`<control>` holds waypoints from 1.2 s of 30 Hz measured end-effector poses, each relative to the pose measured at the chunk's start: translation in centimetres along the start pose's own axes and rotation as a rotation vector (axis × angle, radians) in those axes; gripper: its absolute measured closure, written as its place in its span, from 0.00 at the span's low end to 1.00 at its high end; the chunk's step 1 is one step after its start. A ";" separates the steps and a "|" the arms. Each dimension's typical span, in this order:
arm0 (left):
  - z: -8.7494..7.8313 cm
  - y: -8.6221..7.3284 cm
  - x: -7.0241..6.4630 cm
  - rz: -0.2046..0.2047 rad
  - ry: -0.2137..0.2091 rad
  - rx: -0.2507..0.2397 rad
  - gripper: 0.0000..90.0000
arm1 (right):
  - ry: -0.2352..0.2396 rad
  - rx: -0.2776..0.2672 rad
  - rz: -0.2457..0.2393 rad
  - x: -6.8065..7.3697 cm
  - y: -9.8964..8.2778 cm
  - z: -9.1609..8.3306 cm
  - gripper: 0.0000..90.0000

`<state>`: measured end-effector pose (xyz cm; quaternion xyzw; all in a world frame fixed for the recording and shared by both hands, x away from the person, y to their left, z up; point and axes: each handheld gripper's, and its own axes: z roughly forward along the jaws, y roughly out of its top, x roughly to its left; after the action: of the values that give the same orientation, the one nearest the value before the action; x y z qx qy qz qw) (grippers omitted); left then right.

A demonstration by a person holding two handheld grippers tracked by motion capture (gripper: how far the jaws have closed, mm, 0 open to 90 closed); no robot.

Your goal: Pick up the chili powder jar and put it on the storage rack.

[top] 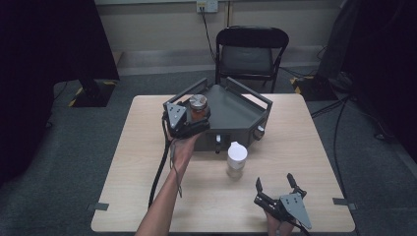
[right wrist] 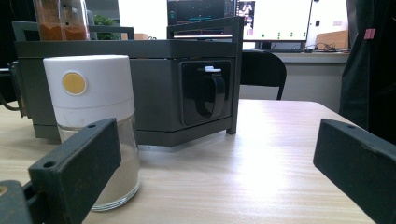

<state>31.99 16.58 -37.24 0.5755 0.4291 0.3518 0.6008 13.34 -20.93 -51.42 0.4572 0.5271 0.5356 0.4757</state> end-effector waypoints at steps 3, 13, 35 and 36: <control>-0.6 -0.3 0.1 -0.016 -0.006 -0.005 0.00 | 0.000 0.000 0.000 0.0 0.0 0.0 0.00; -2.6 -0.7 -0.1 0.012 -0.009 -0.030 0.00 | 0.000 0.000 0.000 0.0 0.0 0.0 0.00; -6.5 -1.5 0.5 0.019 -0.054 -0.080 0.00 | -0.006 0.000 0.000 0.1 0.0 0.0 0.00; -6.7 -1.6 0.5 0.026 -0.055 -0.078 0.00 | -0.006 0.000 -0.001 0.1 0.0 0.0 0.00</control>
<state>25.92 19.45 -38.63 0.5665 0.3911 0.3600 0.6297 13.34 -20.82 -51.43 0.4586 0.5257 0.5341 0.4775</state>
